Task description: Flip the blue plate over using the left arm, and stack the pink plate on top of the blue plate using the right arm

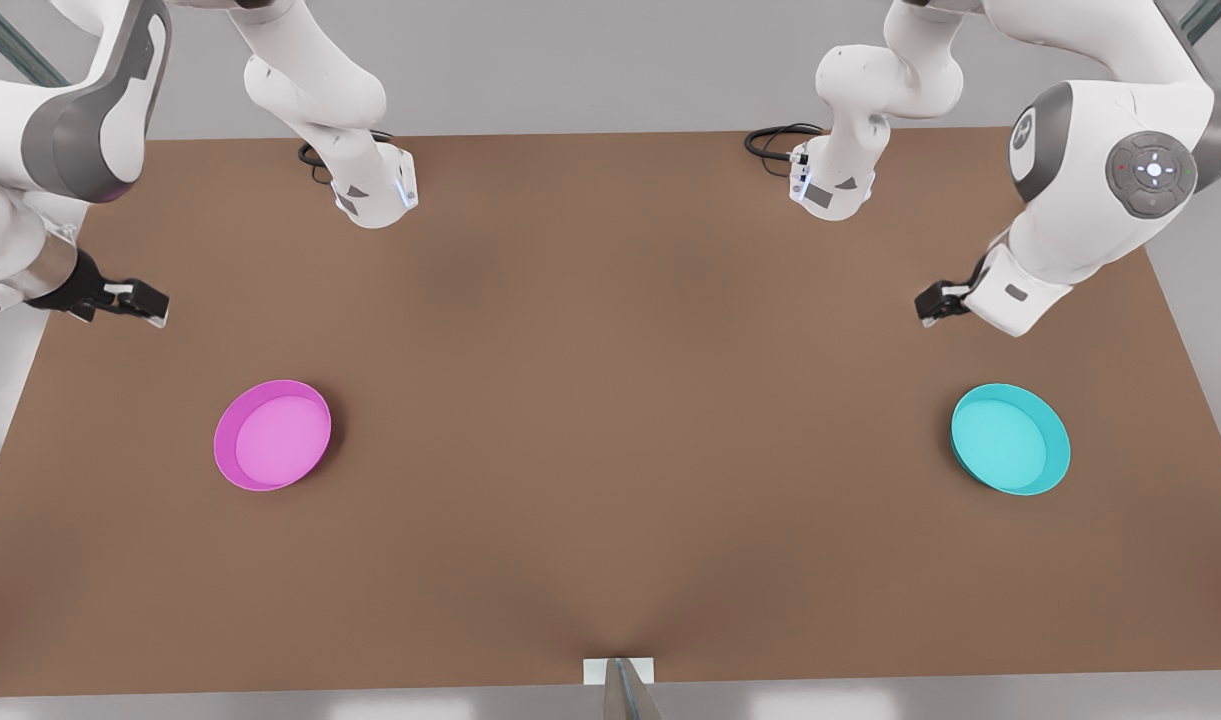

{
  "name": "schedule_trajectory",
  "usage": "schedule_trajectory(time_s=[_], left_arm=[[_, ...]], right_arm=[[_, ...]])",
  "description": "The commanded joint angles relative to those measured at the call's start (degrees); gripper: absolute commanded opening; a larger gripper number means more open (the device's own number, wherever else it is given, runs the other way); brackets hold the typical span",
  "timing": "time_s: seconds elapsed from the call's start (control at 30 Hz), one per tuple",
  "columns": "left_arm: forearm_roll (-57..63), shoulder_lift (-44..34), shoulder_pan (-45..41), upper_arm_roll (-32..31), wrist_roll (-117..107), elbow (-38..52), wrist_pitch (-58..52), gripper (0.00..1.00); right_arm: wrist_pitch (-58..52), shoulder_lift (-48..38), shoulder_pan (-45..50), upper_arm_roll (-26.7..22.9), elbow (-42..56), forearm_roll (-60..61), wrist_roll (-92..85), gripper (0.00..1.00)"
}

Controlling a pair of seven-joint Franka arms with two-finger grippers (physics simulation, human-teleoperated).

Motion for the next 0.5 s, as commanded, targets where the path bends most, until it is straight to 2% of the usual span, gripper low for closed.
schedule_trajectory(time_s=[0.0,0.03,0.1,0.13,0.17,0.23,0.3,0.33,0.4,0.47], left_arm=[[0.12,0.05,-0.15,0.18,-4.27,0.05,1.36,1.0],[0.12,0.66,0.11,0.62,-4.27,-0.03,1.54,1.0],[-1.81,8.38,6.69,0.79,-4.01,-0.39,2.24,1.0],[-7.95,13.31,13.63,0.35,1.33,-0.12,8.29,1.0],[-13.76,17.97,19.87,0.35,16.61,0.31,11.91,1.0],[-17.28,26.85,28.67,0.35,41.59,3.65,17.79,1.0],[-17.37,31.77,32.54,0.35,54.96,4.88,22.72,1.0],[-17.37,35.28,33.86,0.44,59.53,8.57,22.9,1.0],[-17.37,41.26,37.11,0.53,63.49,14.81,23.16,1.0],[-17.37,43.64,39.31,0.62,66.3,15.35,27.11,1.0]], right_arm=[[3.78,0.02,-1.24,0.1,0.12,0.23,-0.95,1.0],[3.78,0.11,-1.24,0.02,0.12,0.23,-0.95,1.0],[3.69,0.2,-1.24,0.1,0.21,0.23,-0.95,1.0],[3.69,0.2,-1.24,0.02,0.21,0.23,-0.95,1.0],[3.6,0.2,-1.24,0.02,0.21,0.23,-0.95,1.0],[3.51,0.2,-1.24,0.02,0.21,0.31,-0.95,1.0],[3.51,0.2,-1.24,0.02,0.21,0.4,-0.95,1.0],[3.51,0.2,-1.24,0.02,0.21,0.84,-0.95,1.0],[3.51,0.29,-1.24,0.02,0.21,0.84,-0.95,1.0],[3.51,0.46,-1.24,0.02,0.21,0.84,-0.95,1.0]])
